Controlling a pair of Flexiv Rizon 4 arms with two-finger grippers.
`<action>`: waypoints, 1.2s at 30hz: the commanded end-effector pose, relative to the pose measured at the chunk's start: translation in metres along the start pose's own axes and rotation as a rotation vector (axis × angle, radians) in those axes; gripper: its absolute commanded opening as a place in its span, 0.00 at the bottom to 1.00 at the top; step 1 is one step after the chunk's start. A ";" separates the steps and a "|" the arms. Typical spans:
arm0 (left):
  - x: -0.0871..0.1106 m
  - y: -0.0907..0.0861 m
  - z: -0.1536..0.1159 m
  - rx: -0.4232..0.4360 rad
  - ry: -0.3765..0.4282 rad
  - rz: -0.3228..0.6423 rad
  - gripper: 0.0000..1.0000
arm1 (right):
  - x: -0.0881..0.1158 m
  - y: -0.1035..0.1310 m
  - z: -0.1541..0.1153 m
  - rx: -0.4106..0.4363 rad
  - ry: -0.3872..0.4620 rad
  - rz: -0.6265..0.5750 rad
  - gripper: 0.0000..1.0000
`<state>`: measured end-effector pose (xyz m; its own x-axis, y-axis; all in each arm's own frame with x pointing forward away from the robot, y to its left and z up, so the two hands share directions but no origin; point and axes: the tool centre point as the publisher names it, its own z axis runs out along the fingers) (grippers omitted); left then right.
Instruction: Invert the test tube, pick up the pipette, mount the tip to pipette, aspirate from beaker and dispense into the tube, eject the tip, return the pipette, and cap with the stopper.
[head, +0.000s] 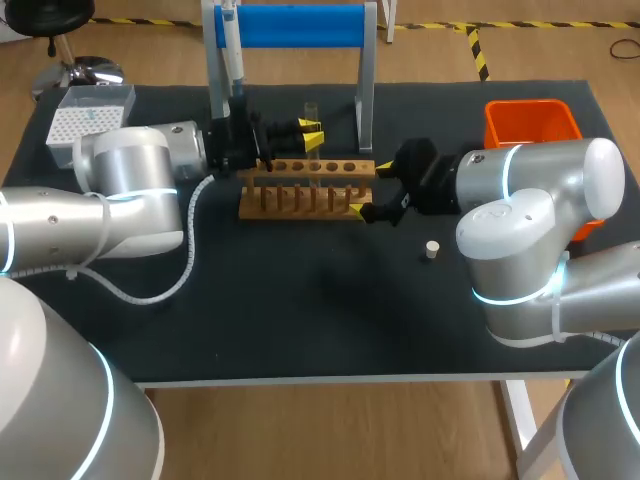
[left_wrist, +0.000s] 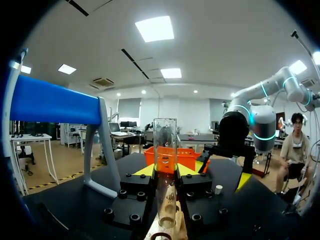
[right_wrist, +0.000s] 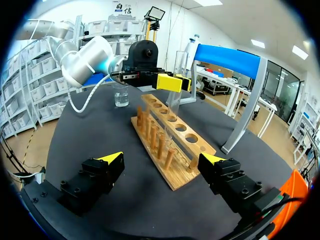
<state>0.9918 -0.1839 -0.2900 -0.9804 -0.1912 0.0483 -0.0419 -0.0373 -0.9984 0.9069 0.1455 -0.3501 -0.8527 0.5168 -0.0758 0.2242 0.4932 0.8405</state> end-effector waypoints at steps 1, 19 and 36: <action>-0.003 0.003 0.001 -0.001 0.005 -0.005 0.32 | 0.001 0.000 0.000 0.000 -0.001 0.000 1.00; 0.014 -0.033 -0.048 -0.130 0.012 0.028 1.00 | 0.001 0.000 0.000 0.000 -0.001 0.000 1.00; 0.050 -0.056 -0.162 -0.290 -0.189 -0.025 1.00 | 0.001 0.000 0.000 0.000 -0.001 0.000 1.00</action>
